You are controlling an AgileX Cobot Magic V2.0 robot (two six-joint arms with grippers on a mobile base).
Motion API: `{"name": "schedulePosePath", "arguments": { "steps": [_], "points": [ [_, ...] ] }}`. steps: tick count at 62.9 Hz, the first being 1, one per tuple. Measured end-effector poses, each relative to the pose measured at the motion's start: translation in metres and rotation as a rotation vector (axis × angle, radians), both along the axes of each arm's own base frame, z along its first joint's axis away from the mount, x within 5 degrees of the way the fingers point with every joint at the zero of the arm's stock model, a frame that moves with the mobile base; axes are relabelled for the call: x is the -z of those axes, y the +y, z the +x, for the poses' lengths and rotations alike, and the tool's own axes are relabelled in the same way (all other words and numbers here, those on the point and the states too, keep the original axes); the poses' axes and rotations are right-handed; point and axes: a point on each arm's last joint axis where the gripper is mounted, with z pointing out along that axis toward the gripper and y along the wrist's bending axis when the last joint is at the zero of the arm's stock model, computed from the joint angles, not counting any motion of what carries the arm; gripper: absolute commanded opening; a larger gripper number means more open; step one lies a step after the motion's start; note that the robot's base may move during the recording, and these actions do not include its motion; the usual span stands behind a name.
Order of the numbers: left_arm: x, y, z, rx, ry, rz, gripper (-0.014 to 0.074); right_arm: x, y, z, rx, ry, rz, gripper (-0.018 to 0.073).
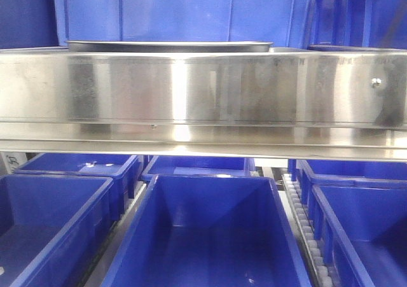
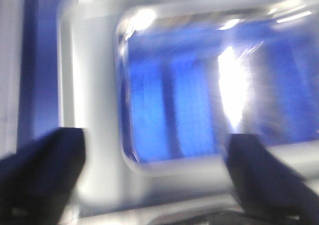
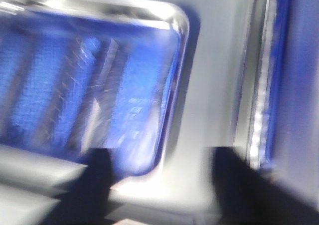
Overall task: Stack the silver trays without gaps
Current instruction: 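Lower the held tray onto the stacked silver trays, then open both grippers to release the tray on the stack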
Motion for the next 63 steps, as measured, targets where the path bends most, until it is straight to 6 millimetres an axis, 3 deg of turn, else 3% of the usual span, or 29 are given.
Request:
{"name": "schedulePosePath", "arguments": {
  "steps": [4, 14, 30, 54, 63],
  "points": [
    [-0.01, 0.006, -0.02, 0.02, -0.027, -0.014, 0.0167, -0.01, -0.01, -0.018, -0.019, -0.031, 0.002, 0.0047],
    [-0.015, 0.02, -0.065, 0.078, -0.074, -0.039, -0.0053, -0.012, -0.031, -0.057, -0.063, -0.086, -0.011, 0.005],
    [0.019, 0.045, -0.118, 0.162, -0.12, -0.092, -0.0041, 0.018, -0.065, -0.119, -0.133, -0.211, -0.018, 0.005],
    [0.096, 0.083, -0.187, 0.302, -0.343, -0.279, -0.0041, 0.108, -0.111, -0.202, -0.223, -0.465, -0.02, 0.005],
    [0.113, 0.095, -0.204, 0.336, -0.456, -0.371, -0.0041, 0.128, -0.123, -0.225, -0.231, -0.6, 0.007, 0.005]
  ]
}}
